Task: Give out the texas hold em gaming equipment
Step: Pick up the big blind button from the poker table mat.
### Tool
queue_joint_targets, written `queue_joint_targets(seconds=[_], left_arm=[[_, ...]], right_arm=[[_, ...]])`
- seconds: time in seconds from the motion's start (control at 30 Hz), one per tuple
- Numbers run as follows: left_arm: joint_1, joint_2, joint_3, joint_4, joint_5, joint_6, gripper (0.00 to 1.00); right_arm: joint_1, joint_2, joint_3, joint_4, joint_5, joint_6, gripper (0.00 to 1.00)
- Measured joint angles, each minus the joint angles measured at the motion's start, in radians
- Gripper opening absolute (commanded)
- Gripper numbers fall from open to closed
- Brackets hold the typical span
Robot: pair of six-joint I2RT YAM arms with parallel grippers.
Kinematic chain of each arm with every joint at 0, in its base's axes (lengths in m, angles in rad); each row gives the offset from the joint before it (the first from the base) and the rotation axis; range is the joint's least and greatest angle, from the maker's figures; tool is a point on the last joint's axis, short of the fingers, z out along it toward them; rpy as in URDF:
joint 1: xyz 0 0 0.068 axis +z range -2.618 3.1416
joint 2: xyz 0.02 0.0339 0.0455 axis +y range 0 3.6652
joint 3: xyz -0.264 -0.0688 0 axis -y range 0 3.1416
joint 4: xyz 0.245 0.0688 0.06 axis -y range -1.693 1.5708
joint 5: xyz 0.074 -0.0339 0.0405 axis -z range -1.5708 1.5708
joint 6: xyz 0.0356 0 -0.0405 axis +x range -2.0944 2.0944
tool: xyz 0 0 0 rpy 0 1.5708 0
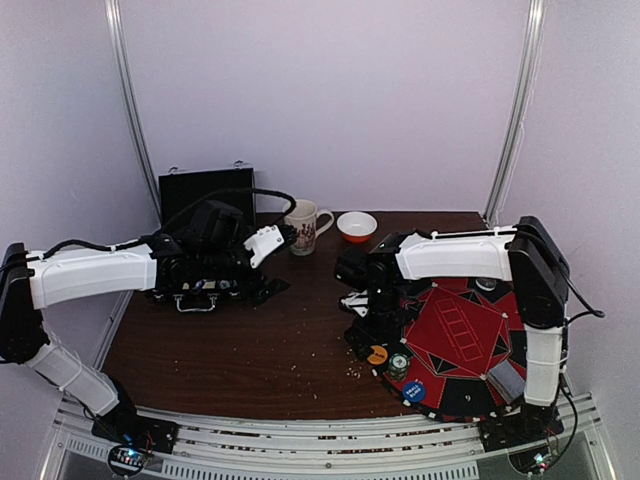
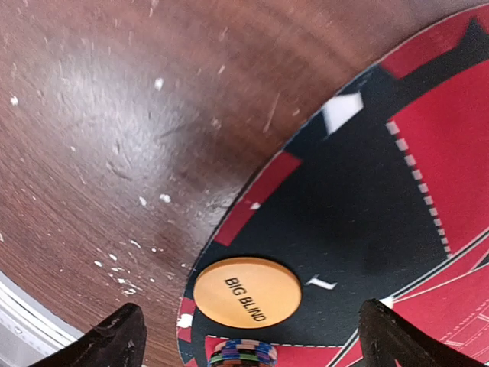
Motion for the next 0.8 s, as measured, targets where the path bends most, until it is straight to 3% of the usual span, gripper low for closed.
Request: queue_joint_targets(seconds=[0.8], left_arm=[[0.000,0.000,-0.001,0.000,-0.017,0.000,0.98]], right_arm=[[0.076,0.092,0.034,-0.061,0.028,0.047,0.38]])
